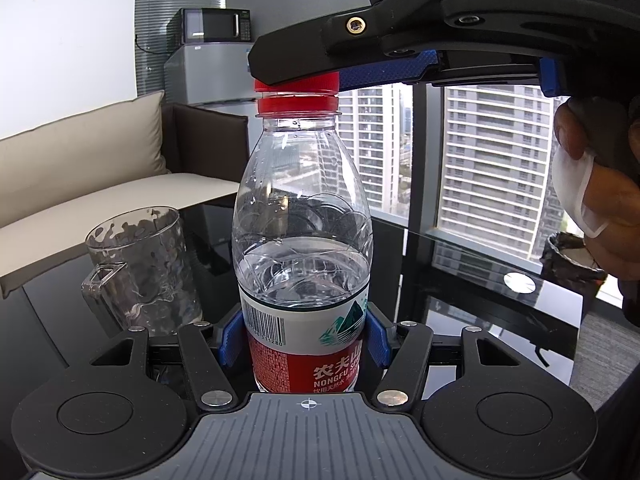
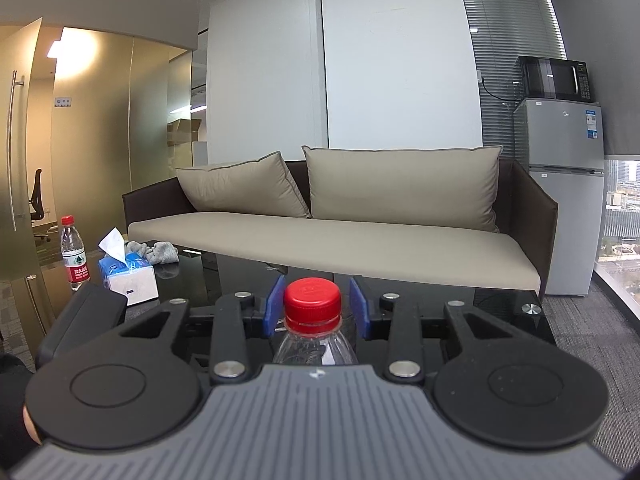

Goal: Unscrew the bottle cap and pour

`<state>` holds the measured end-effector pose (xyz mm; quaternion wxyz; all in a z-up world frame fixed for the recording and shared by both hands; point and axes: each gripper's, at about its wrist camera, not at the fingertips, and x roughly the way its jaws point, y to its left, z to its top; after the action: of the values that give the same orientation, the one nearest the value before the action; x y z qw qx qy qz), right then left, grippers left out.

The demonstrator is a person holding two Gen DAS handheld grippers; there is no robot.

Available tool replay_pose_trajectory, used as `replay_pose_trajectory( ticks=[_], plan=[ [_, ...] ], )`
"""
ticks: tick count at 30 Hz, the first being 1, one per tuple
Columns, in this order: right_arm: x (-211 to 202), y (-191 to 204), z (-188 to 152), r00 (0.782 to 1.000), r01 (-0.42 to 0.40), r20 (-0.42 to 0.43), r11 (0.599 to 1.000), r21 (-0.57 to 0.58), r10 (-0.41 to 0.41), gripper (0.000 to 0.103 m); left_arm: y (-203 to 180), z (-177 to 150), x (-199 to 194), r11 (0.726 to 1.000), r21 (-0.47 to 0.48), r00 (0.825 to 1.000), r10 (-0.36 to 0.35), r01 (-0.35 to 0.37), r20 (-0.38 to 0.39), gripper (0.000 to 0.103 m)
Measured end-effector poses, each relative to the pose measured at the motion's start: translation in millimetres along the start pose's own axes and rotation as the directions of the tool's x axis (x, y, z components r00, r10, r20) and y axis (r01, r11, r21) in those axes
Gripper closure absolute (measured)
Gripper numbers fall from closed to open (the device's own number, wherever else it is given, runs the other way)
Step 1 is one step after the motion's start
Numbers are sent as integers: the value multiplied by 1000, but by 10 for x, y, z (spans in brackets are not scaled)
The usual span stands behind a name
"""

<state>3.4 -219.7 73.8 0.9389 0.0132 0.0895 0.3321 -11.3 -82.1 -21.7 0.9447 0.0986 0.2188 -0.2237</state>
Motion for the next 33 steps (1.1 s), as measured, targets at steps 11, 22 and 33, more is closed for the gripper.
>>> replay_pose_trajectory(
  ticks=[11,22,33],
  plan=[
    [-28,-73,13,999,-50,-7,999,-17,50,71,12,2,19,1000,7,1000,1,-1,5,47],
    [-22,-30,5,1000,8,-5,1000,-12,-8,56,12,6,21,1000,1,1000,3,-3,5,47],
    [63,320,62,980,200,-31,980,25,-199,70,-6,3,4,1000,-3,1000,7,-7,-1,47]
  ],
)
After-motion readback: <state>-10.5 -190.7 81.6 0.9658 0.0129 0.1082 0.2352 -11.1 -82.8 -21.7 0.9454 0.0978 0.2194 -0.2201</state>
